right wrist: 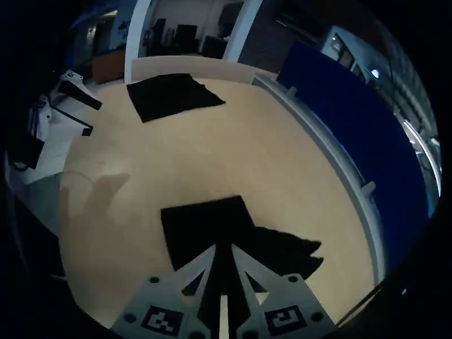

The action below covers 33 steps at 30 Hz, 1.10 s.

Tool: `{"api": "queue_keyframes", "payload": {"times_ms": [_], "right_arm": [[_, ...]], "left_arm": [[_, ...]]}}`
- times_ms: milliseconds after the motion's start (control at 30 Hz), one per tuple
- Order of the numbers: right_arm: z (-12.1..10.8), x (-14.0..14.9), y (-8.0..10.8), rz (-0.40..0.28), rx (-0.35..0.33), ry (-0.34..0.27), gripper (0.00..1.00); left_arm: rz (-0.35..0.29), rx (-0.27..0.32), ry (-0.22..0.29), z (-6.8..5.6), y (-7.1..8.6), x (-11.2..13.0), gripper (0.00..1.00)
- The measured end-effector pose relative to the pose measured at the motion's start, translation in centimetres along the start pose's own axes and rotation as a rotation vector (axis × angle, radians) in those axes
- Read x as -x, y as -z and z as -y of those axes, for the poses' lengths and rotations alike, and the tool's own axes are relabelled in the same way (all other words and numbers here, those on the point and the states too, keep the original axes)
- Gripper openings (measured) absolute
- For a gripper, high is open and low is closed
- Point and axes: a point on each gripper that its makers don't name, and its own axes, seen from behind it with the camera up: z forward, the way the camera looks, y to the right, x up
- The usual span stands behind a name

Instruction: Fold towel

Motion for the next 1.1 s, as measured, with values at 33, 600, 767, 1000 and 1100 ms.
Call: {"api": "queue_keyframes", "payload": {"times_ms": [33, 600, 767, 1000, 1100], "right_arm": [[0.9, -0.1, -0.9, -0.004, -0.013, -0.011, 0.03], [6.2, 0.9, -6.3, -0.016, -0.120, -0.234, 0.11], [5.9, 0.7, -5.5, -0.040, -0.119, -0.244, 0.31], [5.0, 0.8, -4.1, -0.057, -0.098, -0.265, 0.69], [4.6, 1.1, -3.5, -0.061, -0.080, -0.273, 0.72]], "left_arm": [[0.001, -0.002, 0.004, 0.1, 0.1, 0.2, 0.93], [0.010, -0.012, 0.026, 1.0, 0.3, 1.1, 0.93], [0.009, -0.010, 0.021, 0.8, 0.2, 0.9, 0.93], [0.009, -0.007, 0.021, 0.6, 0.0, 0.8, 0.93], [0.009, -0.008, 0.018, 0.5, 0.0, 0.7, 0.93]]}}
